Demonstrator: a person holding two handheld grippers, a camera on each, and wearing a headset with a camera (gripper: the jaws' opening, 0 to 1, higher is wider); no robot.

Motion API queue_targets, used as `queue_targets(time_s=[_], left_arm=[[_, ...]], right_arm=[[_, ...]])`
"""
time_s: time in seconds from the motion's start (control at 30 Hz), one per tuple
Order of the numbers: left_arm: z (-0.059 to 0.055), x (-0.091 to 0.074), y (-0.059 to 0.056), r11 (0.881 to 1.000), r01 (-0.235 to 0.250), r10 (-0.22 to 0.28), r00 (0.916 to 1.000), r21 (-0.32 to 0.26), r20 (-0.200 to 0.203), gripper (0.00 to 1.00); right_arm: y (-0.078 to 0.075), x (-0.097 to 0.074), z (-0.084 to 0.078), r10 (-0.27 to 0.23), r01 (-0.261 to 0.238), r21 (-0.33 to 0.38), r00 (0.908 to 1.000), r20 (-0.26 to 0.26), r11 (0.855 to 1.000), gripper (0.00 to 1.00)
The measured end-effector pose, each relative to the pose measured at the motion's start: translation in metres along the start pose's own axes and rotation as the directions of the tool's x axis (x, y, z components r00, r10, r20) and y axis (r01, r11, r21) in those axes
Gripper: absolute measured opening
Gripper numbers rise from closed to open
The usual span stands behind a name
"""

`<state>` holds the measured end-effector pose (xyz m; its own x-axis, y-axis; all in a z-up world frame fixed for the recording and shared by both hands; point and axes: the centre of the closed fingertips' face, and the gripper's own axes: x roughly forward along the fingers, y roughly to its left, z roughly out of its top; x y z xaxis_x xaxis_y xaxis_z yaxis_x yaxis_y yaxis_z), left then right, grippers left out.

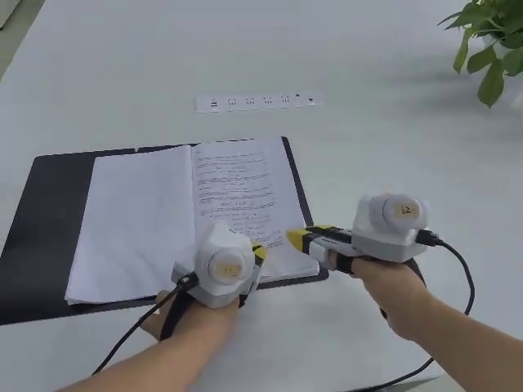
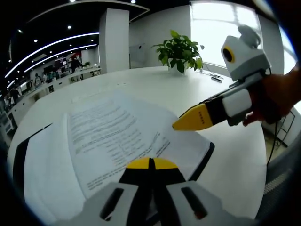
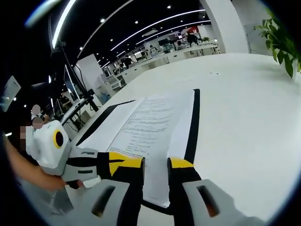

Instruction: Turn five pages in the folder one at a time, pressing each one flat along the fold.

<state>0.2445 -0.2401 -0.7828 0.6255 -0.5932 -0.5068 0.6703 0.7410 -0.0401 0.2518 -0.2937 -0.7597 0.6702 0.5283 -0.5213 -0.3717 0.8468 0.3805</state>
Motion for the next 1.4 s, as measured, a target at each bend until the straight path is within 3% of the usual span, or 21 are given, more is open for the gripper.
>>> queue_targets(time_s=[0.13,0.37,0.43,0.53,0.57,0.63,0.73,0.87,0.93,1.0,1.13,1.2,1.4], left_arm=[[0.0,0.0,0.0,1.0,0.0,0.0,1.0,-0.005,-0.001,0.0],[0.001,0.0,0.001,1.0,0.003,-0.003,1.0,-0.031,-0.009,0.0],[0.001,0.0,0.002,0.998,0.008,-0.009,0.9999,-0.065,-0.009,0.0],[-0.001,-0.005,0.0,0.991,0.047,-0.051,0.9983,-0.122,-0.028,0.0],[-0.001,-0.008,-0.001,0.988,0.065,-0.07,0.9969,-0.137,-0.036,0.0],[-0.003,-0.013,0.001,0.991,0.072,-0.078,0.9958,-0.112,-0.048,0.05],[-0.003,-0.027,0.006,0.99,0.071,-0.076,0.996,-0.119,-0.046,0.1],[-0.004,-0.044,0.011,0.99,0.075,-0.08,0.996,-0.117,-0.039,0.12],[-0.004,-0.061,0.015,0.99,0.084,-0.088,0.9957,-0.109,-0.029,0.15],[-0.004,-0.072,0.02,0.992,0.082,-0.084,0.9963,-0.095,-0.019,0.15],[-0.005,-0.102,0.036,0.993,0.067,-0.068,0.9977,-0.095,0.001,0.15],[-0.006,-0.116,0.044,0.994,0.058,-0.057,0.9983,-0.094,0.01,0.16],[-0.007,-0.159,0.068,0.991,0.016,-0.009,0.9983,-0.134,0.058,0.16]], right_arm=[[-0.002,-0.003,0.0,-0.006,0.007,0.025,0.9999,-0.01,1.0,0.02],[0.0,-0.002,0.002,-0.007,0.008,0.108,0.9999,-0.011,0.994,0.0],[0.001,-0.002,0.003,-0.004,0.005,0.142,1.0,-0.006,0.99,0.0],[0.004,-0.003,0.004,-0.009,0.01,0.175,0.9999,-0.01,0.985,0.0],[0.008,-0.003,0.006,0.004,-0.004,0.22,1.0,0.001,0.975,0.0],[0.011,-0.005,0.008,0.005,-0.006,0.242,1.0,0.005,0.97,0.0],[0.018,-0.007,0.013,0.017,-0.023,0.283,0.9996,0.024,0.959,0.0],[0.036,-0.014,0.025,0.049,-0.071,0.331,0.9962,0.072,0.941,0.0],[0.05,-0.017,0.034,0.08,-0.111,0.358,0.9918,0.1,0.927,0.0],[0.062,-0.02,0.042,0.098,-0.138,0.362,0.9871,0.126,0.922,0.0],[0.089,-0.021,0.058,0.143,-0.206,0.395,0.9728,0.183,0.895,0.0],[0.099,-0.021,0.062,0.154,-0.222,0.399,0.9684,0.196,0.89,0.0],[0.157,-0.014,0.078,0.229,-0.319,0.436,0.9417,0.246,0.842,0.0]])
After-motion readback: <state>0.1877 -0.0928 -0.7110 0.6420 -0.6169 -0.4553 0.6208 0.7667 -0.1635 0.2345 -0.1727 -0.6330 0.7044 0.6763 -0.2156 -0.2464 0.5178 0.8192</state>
